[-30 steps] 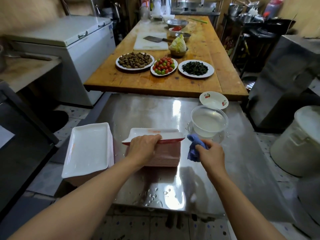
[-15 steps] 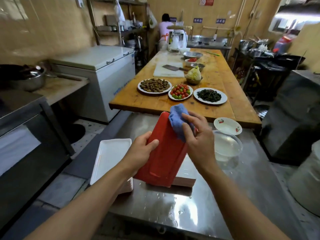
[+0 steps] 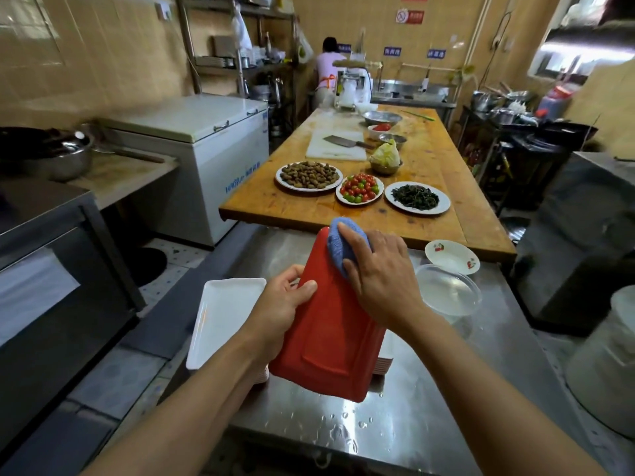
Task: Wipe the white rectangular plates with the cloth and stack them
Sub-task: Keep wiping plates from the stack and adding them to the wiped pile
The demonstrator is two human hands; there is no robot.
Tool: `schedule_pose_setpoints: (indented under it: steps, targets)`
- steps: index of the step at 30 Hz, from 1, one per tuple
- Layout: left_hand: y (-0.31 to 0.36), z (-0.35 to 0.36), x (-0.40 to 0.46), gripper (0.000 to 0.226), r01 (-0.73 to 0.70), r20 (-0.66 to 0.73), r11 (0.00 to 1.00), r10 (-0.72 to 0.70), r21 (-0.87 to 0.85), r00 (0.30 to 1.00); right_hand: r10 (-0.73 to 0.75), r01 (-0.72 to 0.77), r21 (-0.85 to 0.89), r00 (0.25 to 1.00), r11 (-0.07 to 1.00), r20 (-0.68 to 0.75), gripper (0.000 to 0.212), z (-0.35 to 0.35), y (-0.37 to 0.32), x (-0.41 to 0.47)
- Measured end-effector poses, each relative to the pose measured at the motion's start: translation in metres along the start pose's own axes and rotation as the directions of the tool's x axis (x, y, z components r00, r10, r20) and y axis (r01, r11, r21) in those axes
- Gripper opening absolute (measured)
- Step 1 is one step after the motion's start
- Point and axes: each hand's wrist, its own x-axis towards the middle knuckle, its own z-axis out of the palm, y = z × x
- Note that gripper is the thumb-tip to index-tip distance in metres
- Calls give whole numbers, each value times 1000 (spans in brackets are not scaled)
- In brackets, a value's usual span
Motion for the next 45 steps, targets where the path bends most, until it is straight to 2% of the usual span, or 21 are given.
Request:
schedule_pose_setpoints:
  steps: [3, 6, 8, 11, 16, 18, 21, 23, 25, 27, 28, 30, 32, 33, 35, 37, 39, 41, 45]
  targets:
    - [0, 1, 3, 12, 17, -20, 998, -18, -62, 1000, 94, -94, 33, 995, 995, -12, 55, -1, 12, -6]
    - [1, 3, 7, 10, 27, -29, 995, -30, -97, 999, 207, -198, 143, 977, 970, -48, 49, 0, 19, -11]
    - [-1, 7, 10, 10, 31, -47, 991, -37, -131, 998, 303, -280, 267, 952, 922, -47, 45, 2, 17, -14]
    - [-3, 18, 18, 11, 23, -93, 971, -46, -237, 995, 443, -394, 456, 897, 798, 0, 51, 4, 5, -20]
    - [-1, 27, 38, 12, -59, -210, 935, -17, -349, 978, 493, -437, 494, 870, 752, 19, 52, 6, -9, -50]
    - [-5, 30, 43, 13, -61, -228, 933, -24, -356, 973, 523, -467, 581, 848, 666, 82, 51, 3, -6, -57]
    - [-16, 39, 44, 13, -16, -191, 916, -67, -402, 979, 604, -556, 718, 761, 419, 237, 50, -8, 9, -52]
    - [-21, 41, 42, 13, 36, -116, 905, -94, -423, 989, 627, -578, 736, 729, 352, 274, 51, -13, 20, -49]
    - [-21, 38, 39, 11, 99, -30, 938, -116, -332, 993, 613, -570, 739, 741, 358, 275, 53, -16, 28, -50]
    - [-16, 27, 39, 19, 95, -37, 995, -97, -31, 995, 588, -574, 735, 752, 361, 298, 55, -20, 37, -52]
    - [-11, 20, 40, 35, 61, -73, 991, -52, 122, 996, 572, -579, 728, 758, 368, 313, 56, -22, 42, -53]
    - [6, 6, 46, 71, -59, -92, 944, 94, 324, 991, 515, -578, 711, 784, 400, 347, 59, -29, 52, -54]
    - [26, -1, 52, 83, -150, 37, 868, 151, 473, 988, 433, -570, 694, 812, 439, 392, 59, -36, 58, -55]
    - [34, -2, 55, 83, -158, 116, 842, 114, 515, 987, 399, -565, 688, 821, 455, 409, 57, -39, 59, -55]
    - [43, 1, 59, 76, -124, 252, 833, -19, 540, 968, 348, -552, 689, 833, 471, 430, 54, -44, 61, -54]
    - [42, 4, 61, 68, -102, 326, 839, -93, 534, 941, 308, -537, 694, 844, 479, 440, 54, -46, 63, -53]
    - [39, 4, 60, 63, -81, 333, 868, -100, 490, 938, 282, -508, 683, 861, 525, 423, 54, -46, 66, -51]
    - [36, 2, 56, 60, -51, 331, 911, -97, 410, 939, 264, -449, 647, 892, 616, 367, 54, -44, 66, -47]
    - [31, 3, 48, 57, -45, 272, 945, -47, 323, 961, 203, -312, 584, 948, 750, 245, 49, -41, 51, -26]
